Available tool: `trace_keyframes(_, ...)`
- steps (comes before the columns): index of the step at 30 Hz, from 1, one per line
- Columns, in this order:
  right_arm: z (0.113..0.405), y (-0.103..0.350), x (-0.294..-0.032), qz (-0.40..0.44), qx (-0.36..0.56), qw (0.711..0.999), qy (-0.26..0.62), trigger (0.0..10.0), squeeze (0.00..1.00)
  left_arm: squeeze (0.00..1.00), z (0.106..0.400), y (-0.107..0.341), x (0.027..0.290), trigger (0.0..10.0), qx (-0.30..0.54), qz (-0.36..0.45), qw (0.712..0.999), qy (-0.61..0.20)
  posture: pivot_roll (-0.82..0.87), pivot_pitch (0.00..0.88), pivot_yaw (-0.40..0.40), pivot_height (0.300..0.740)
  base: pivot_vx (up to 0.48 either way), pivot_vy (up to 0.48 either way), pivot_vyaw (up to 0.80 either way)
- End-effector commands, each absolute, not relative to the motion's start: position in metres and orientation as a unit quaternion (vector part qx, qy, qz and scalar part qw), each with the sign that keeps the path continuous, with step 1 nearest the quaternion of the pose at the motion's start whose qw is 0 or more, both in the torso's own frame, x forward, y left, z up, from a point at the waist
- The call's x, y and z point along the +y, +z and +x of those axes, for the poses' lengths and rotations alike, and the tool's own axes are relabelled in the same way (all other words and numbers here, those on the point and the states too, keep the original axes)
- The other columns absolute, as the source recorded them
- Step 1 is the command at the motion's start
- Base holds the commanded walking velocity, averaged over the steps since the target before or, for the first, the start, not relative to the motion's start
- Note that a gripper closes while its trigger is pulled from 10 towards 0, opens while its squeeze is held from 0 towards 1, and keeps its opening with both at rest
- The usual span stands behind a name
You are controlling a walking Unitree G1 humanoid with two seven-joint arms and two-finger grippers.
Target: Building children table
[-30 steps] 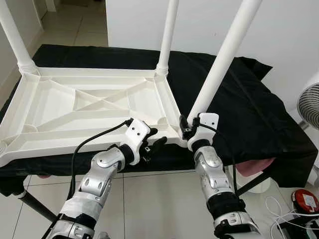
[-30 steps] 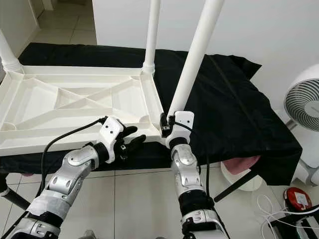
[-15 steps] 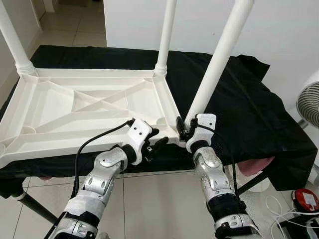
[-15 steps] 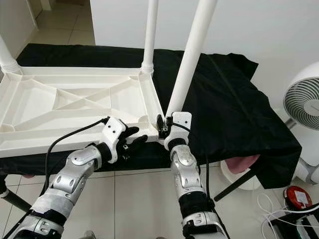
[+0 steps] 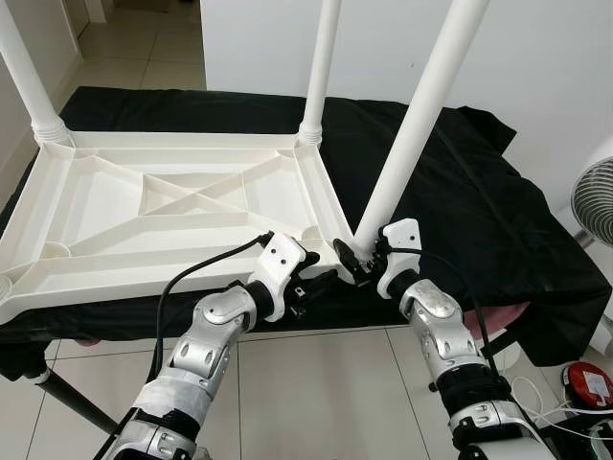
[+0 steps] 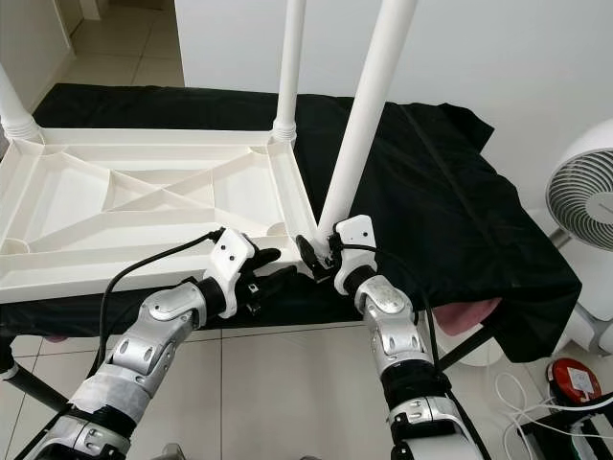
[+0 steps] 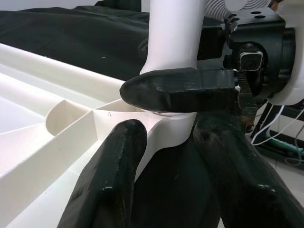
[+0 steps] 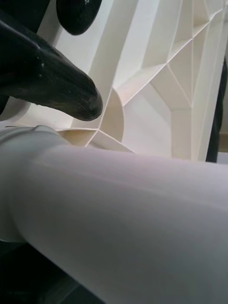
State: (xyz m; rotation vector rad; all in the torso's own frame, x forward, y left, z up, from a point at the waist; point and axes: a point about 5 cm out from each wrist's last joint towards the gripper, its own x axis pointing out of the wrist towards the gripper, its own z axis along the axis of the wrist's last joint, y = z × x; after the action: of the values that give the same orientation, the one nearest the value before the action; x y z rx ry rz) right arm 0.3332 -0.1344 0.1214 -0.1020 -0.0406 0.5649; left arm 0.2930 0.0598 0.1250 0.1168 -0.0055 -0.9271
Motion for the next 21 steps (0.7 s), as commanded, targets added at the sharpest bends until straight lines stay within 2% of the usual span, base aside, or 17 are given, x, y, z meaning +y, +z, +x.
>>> trace_keyframes(1,0.333,0.119,-0.134,-0.051,-0.014,0.953,0.297,10.0,0.00,0.00,0.290,0.123,0.056,10.0,0.004,0.064,0.890,-0.450,0.02,0.000,-0.080,0.740,0.000,0.000,0.00)
trace_keyframes(8,0.338,0.121,-0.137,-0.088,-0.010,0.937,0.337,10.0,0.00,0.00,0.281,0.121,0.052,10.0,0.011,0.072,0.875,-0.479,0.02,0.000,-0.074,0.740,0.000,0.000,0.00)
trace_keyframes(9,0.339,0.121,-0.137,-0.091,-0.008,0.934,0.345,5.5,0.00,0.00,0.280,0.120,0.052,10.0,0.012,0.073,0.873,-0.482,0.02,0.000,-0.074,0.740,0.000,0.000,0.00)
trace_keyframes(10,0.341,0.120,-0.138,-0.097,-0.004,0.932,0.348,1.6,0.00,0.00,0.278,0.120,0.052,10.0,0.013,0.078,0.870,-0.486,0.02,0.000,-0.071,0.740,0.000,0.000,0.00)
trace_keyframes(11,0.341,0.119,-0.138,-0.099,-0.001,0.932,0.349,1.6,0.00,0.00,0.277,0.120,0.052,10.0,0.012,0.081,0.869,-0.489,0.02,0.000,-0.071,0.740,0.000,0.000,0.00)
trace_keyframes(12,0.342,0.118,-0.139,-0.097,0.001,0.934,0.344,0.0,0.00,0.00,0.277,0.120,0.052,10.0,0.012,0.082,0.868,-0.490,0.02,0.000,-0.072,0.740,0.000,0.000,0.00)
trace_keyframes(21,0.341,0.110,-0.134,-0.078,0.013,0.936,0.344,0.0,0.00,0.00,0.275,0.117,0.051,10.0,0.020,0.088,0.864,-0.495,0.01,0.000,-0.074,0.740,0.000,0.000,0.00)
